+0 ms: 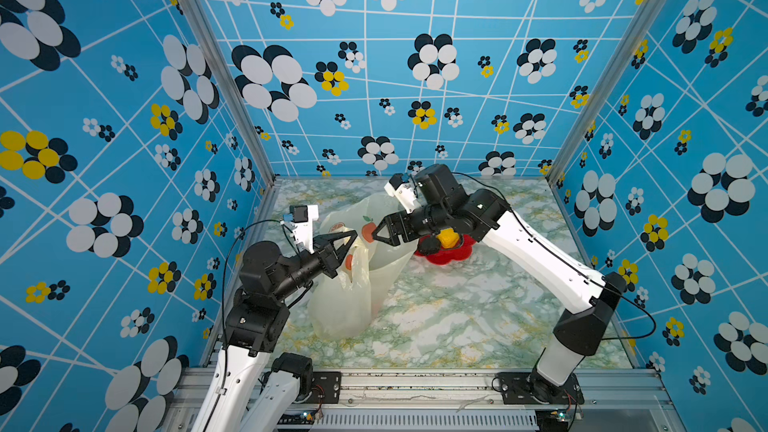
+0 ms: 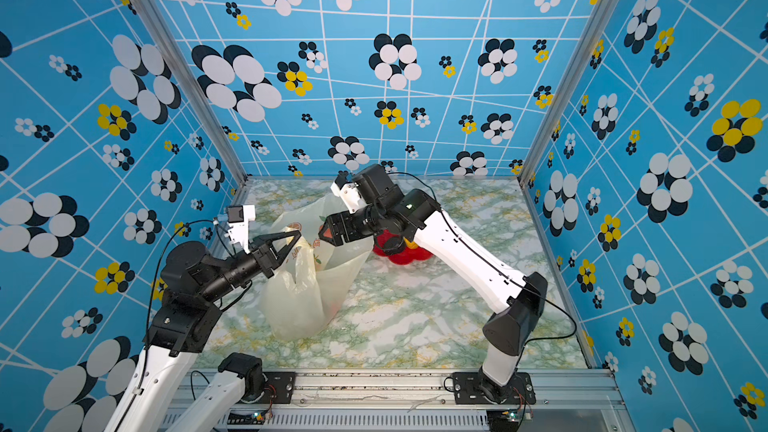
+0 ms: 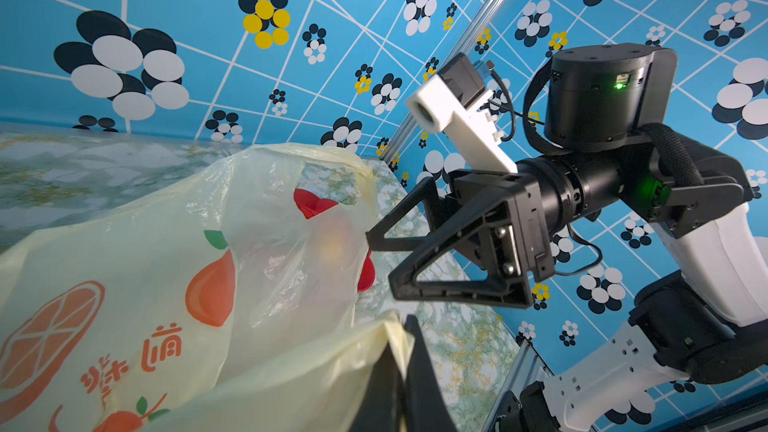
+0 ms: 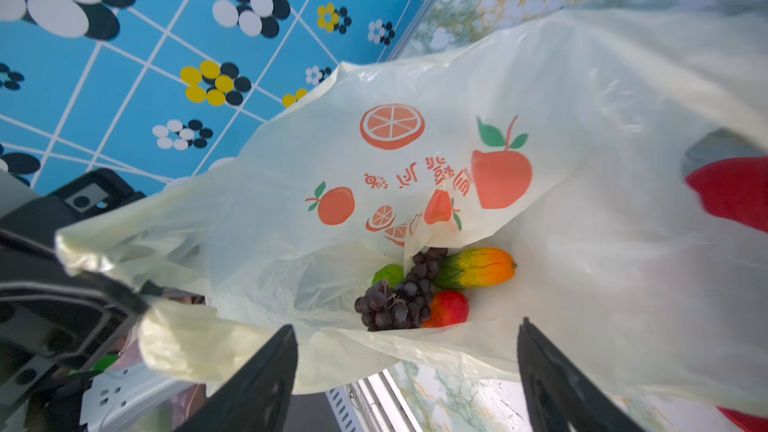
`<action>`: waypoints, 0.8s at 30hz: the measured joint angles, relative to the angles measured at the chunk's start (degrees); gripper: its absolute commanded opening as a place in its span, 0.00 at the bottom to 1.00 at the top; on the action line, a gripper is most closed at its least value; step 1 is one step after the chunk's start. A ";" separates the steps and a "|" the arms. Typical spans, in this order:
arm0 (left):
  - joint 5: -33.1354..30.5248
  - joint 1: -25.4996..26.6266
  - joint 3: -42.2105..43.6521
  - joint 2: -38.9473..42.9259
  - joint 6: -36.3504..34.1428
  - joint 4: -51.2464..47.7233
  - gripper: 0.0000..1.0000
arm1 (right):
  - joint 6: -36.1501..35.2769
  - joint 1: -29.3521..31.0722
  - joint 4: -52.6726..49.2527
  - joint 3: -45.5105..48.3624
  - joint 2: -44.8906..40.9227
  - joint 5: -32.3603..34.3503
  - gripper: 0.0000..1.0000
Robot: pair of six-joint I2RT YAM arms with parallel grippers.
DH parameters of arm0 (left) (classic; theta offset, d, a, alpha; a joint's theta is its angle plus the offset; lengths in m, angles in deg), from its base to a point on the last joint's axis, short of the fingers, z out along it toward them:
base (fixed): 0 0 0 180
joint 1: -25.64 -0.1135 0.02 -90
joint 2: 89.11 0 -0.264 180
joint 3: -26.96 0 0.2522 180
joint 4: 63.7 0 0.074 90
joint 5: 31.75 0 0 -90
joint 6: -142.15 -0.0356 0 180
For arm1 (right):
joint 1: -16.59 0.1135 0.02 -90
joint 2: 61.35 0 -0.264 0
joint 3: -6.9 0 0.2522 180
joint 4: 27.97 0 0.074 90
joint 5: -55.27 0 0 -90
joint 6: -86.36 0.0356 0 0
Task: Place the fruits into the plastic bag
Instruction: 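Open the right gripper to drop the grapes into the bag, then withdraw the right gripper from the bag back over the plate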
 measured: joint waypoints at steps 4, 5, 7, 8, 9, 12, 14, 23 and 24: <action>-0.50 0.00 0.00 -0.02 0.02 -0.02 0.00 | 0.96 -5.07 2.03 4.42 -5.90 4.20 0.91; -0.61 0.00 0.00 -0.02 0.02 -0.02 0.00 | 1.20 -6.58 2.51 5.64 -7.17 4.96 0.92; -0.85 0.00 0.00 -0.02 0.02 -0.02 0.00 | 1.81 -10.21 3.37 8.57 -9.31 6.10 0.93; -1.07 0.02 0.00 -0.02 0.02 -0.02 0.00 | 2.32 -12.35 3.69 10.16 -10.03 6.80 0.93; -1.27 0.00 0.00 -0.02 0.02 0.00 0.00 | 2.60 -14.32 3.89 11.61 -10.34 7.10 0.93; -1.62 0.00 0.00 0.13 0.02 0.02 0.00 | 3.72 -19.74 4.39 17.09 -10.08 7.39 0.93; -1.70 0.00 0.00 0.13 0.02 0.02 0.00 | 4.28 -22.32 4.26 19.93 -8.76 7.19 0.93; -1.70 0.00 0.00 0.37 -0.59 -0.07 0.00 | 4.61 -25.46 4.98 22.93 1.75 6.54 0.95; -1.73 0.00 0.00 0.55 -0.90 -0.28 0.00 | 4.61 -25.66 4.96 22.71 3.41 6.56 0.95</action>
